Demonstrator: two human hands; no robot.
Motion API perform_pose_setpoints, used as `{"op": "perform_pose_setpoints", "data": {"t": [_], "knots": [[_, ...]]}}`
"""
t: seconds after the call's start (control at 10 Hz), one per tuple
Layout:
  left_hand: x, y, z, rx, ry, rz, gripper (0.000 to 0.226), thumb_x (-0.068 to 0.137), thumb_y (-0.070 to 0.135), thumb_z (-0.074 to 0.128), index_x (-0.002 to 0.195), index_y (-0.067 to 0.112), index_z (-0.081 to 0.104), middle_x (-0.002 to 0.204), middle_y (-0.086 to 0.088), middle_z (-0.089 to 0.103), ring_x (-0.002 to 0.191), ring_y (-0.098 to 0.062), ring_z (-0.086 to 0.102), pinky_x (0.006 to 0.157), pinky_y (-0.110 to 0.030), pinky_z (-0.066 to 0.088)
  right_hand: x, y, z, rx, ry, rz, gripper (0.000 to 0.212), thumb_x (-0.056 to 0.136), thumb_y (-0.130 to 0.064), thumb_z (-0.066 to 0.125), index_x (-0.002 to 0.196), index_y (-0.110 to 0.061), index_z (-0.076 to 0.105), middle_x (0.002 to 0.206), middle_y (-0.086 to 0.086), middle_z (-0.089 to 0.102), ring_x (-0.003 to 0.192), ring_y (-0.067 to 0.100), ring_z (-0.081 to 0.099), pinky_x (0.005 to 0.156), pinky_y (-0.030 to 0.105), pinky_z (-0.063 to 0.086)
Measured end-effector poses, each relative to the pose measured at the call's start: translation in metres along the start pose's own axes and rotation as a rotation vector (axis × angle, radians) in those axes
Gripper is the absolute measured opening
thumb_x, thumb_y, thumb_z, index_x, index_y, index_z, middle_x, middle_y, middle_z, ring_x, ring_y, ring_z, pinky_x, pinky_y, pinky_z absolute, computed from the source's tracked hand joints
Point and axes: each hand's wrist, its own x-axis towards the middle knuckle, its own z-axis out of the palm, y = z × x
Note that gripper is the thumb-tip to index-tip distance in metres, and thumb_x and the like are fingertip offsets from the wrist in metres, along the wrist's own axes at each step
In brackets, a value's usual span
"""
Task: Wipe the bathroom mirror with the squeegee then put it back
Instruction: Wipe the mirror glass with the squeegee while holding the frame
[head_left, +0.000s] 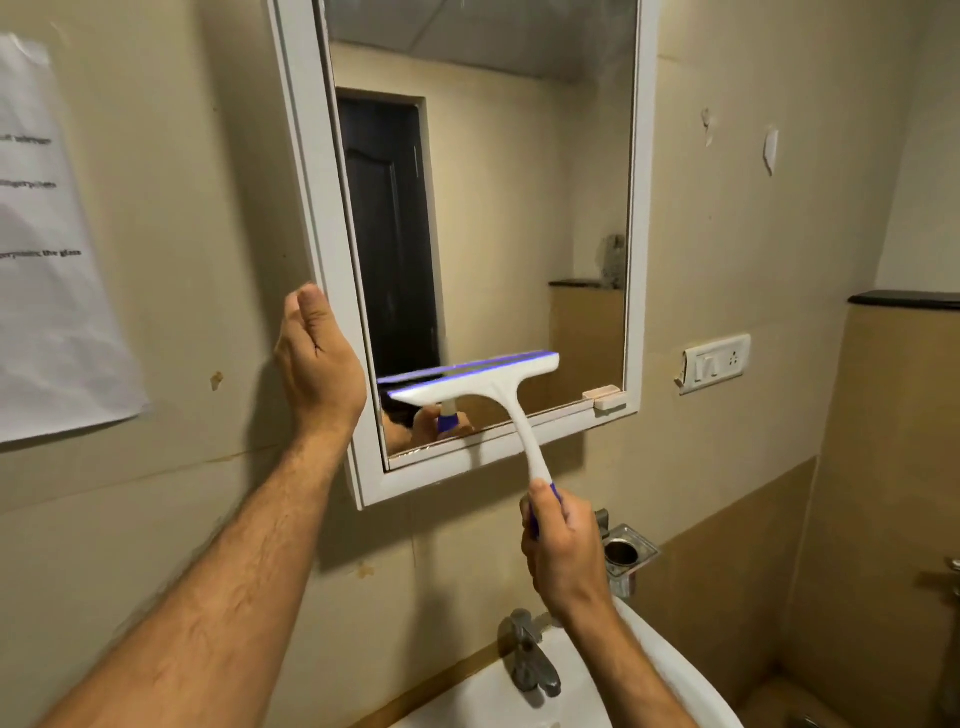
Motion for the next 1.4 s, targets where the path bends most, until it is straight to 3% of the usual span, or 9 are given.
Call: {"op": "perform_pose_setpoints", "data": {"t": [0.1, 0.3, 0.5, 0.7, 0.9, 1.0, 1.2, 1.3, 1.4], "knots": [[0.009, 0.016, -0.001, -0.002, -0.012, -0.119, 0.037, 0.095, 0.052, 0.029, 0.081, 0.033, 0.058, 0.071, 0.023, 0.050, 0.066, 0.006, 0.046, 0.061, -0.018, 0.025, 0.036, -0.047, -0.001, -0.008, 0.021, -0.134, 0.045, 0.085, -0.057, 0.043, 0.057, -0.022, 0.049, 0.046, -0.005, 0.041, 0.043, 0.011, 0.036, 0.043, 0.026, 0.031], [0.055, 0.067, 0.016, 0.072, 0.004, -0.167, 0.056, 0.090, 0.068, 0.019, 0.105, 0.025, 0.052, 0.082, 0.011, 0.045, 0.077, -0.016, 0.039, 0.069, -0.028, 0.026, 0.108, -0.141, 0.011, 0.022, 0.109, -0.293, 0.042, 0.095, -0.045, 0.043, 0.062, -0.021, 0.052, 0.055, -0.003, 0.045, 0.046, 0.009, 0.040, 0.046, 0.026, 0.036], [0.113, 0.119, 0.029, 0.106, 0.034, -0.025, 0.059, 0.093, 0.061, 0.019, 0.111, 0.016, 0.052, 0.104, -0.005, 0.057, 0.083, -0.016, 0.039, 0.072, -0.030, 0.027, 0.164, -0.220, 0.017, 0.036, 0.202, -0.371, 0.045, 0.095, -0.048, 0.040, 0.060, -0.021, 0.050, 0.051, -0.004, 0.044, 0.042, 0.008, 0.040, 0.043, 0.024, 0.038], [0.123, 0.120, 0.039, 0.132, 0.107, 0.063, 0.059, 0.096, 0.058, 0.019, 0.105, 0.012, 0.056, 0.081, 0.004, 0.044, 0.059, -0.006, 0.032, 0.046, -0.023, 0.020, 0.194, -0.238, 0.006, 0.021, 0.223, -0.344, 0.044, 0.095, -0.049, 0.040, 0.063, -0.020, 0.051, 0.054, -0.002, 0.046, 0.045, 0.011, 0.040, 0.046, 0.025, 0.038], [0.118, 0.118, 0.039, 0.103, 0.108, 0.074, 0.060, 0.097, 0.056, 0.019, 0.102, 0.010, 0.058, 0.089, -0.008, 0.058, 0.073, -0.011, 0.036, 0.058, -0.020, 0.021, 0.173, -0.192, 0.002, 0.011, 0.135, -0.306, 0.045, 0.096, -0.044, 0.039, 0.061, -0.018, 0.049, 0.052, -0.001, 0.043, 0.043, 0.011, 0.037, 0.047, 0.025, 0.036], [0.112, 0.127, 0.037, 0.047, 0.106, -0.013, 0.055, 0.097, 0.056, 0.019, 0.093, 0.013, 0.053, 0.072, 0.005, 0.042, 0.058, -0.010, 0.033, 0.053, -0.018, 0.022, 0.172, -0.193, -0.009, -0.007, 0.125, -0.321, 0.044, 0.097, -0.044, 0.039, 0.063, -0.017, 0.050, 0.052, -0.002, 0.043, 0.039, 0.005, 0.037, 0.043, 0.022, 0.035], [0.074, 0.154, 0.035, -0.231, 0.004, -0.008, 0.062, 0.103, 0.035, 0.022, 0.053, 0.004, 0.041, 0.043, -0.012, 0.038, 0.070, -0.015, 0.070, 0.054, -0.009, 0.040, 0.204, -0.252, -0.009, 0.045, 0.151, -0.325, 0.044, 0.097, -0.048, 0.038, 0.071, -0.014, 0.050, 0.058, 0.000, 0.043, 0.044, 0.010, 0.036, 0.045, 0.024, 0.034], [0.115, 0.117, 0.041, 0.070, 0.142, 0.155, 0.065, 0.094, 0.059, 0.015, 0.094, 0.004, 0.049, 0.087, -0.019, 0.055, 0.088, -0.033, 0.056, 0.077, -0.043, 0.044, 0.207, -0.245, -0.004, 0.051, 0.138, -0.309, 0.045, 0.097, -0.049, 0.037, 0.071, -0.014, 0.050, 0.059, 0.001, 0.044, 0.047, 0.012, 0.036, 0.048, 0.027, 0.036], [0.119, 0.112, 0.040, 0.089, 0.150, 0.165, 0.061, 0.096, 0.058, 0.016, 0.098, 0.011, 0.055, 0.078, 0.002, 0.048, 0.069, -0.014, 0.040, 0.058, -0.024, 0.026, 0.196, -0.217, -0.007, 0.034, 0.132, -0.288, 0.046, 0.096, -0.048, 0.036, 0.068, -0.015, 0.049, 0.056, 0.000, 0.043, 0.045, 0.012, 0.036, 0.048, 0.027, 0.036]]}}
